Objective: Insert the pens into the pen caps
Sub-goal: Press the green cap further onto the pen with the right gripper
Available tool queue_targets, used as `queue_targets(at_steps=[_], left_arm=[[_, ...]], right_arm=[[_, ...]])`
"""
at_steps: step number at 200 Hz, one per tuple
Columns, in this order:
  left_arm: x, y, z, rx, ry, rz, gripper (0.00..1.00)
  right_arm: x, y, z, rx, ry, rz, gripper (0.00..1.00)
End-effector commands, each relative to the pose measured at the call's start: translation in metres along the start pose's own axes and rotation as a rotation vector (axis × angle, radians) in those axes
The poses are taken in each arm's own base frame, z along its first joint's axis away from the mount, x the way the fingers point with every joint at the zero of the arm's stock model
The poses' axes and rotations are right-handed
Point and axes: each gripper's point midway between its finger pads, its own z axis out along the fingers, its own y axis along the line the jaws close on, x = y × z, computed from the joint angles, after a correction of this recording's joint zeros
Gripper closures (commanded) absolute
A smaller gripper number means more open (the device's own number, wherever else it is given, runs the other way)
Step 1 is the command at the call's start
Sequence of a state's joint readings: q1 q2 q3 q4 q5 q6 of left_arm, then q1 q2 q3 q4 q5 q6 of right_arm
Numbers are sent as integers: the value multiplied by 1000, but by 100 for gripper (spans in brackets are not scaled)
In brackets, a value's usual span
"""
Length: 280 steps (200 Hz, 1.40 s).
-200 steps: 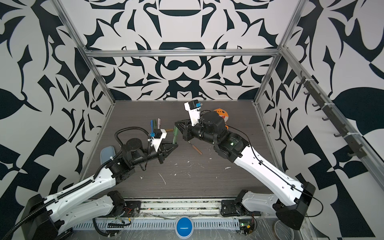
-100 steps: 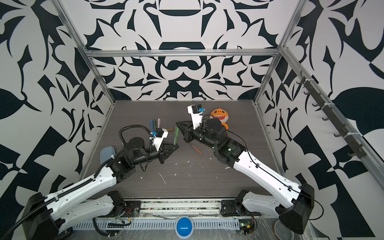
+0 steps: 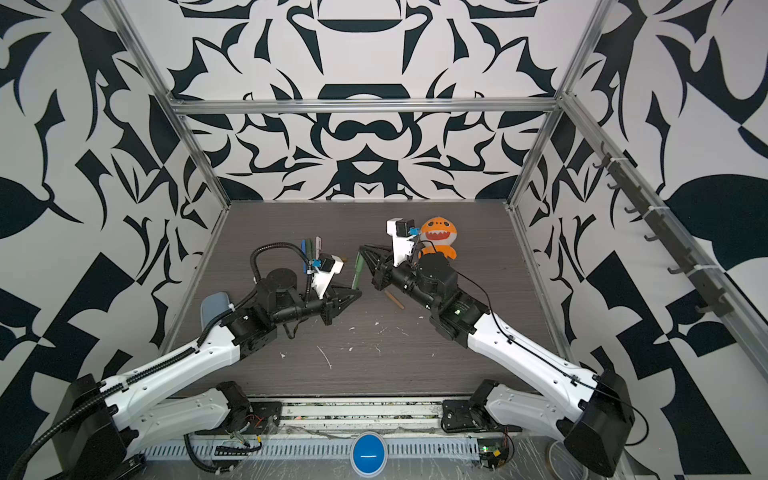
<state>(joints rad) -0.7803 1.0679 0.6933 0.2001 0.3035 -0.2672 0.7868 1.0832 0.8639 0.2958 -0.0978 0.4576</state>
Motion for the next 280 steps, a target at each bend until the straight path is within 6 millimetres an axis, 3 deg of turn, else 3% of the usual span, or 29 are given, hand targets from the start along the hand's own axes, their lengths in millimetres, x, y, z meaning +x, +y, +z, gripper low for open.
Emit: queue_targets(at_steps=[1, 86, 140, 260, 280], left_arm=[[-146, -22, -42, 16, -485, 96, 100], [-170, -18, -57, 20, -557, 136, 100], [-178, -17, -51, 45, -558, 145, 100], [-197, -9, -57, 44, -605, 146, 100], [-197, -8, -56, 46, -601, 147, 100]], right_arm=[[123, -6, -13, -35, 421, 65, 98], [155, -10, -19, -60, 469, 124, 100], [175, -11, -17, -61, 507, 134, 100], [233, -25, -25, -13, 604, 106, 100], [234, -27, -26, -3, 603, 99, 100]])
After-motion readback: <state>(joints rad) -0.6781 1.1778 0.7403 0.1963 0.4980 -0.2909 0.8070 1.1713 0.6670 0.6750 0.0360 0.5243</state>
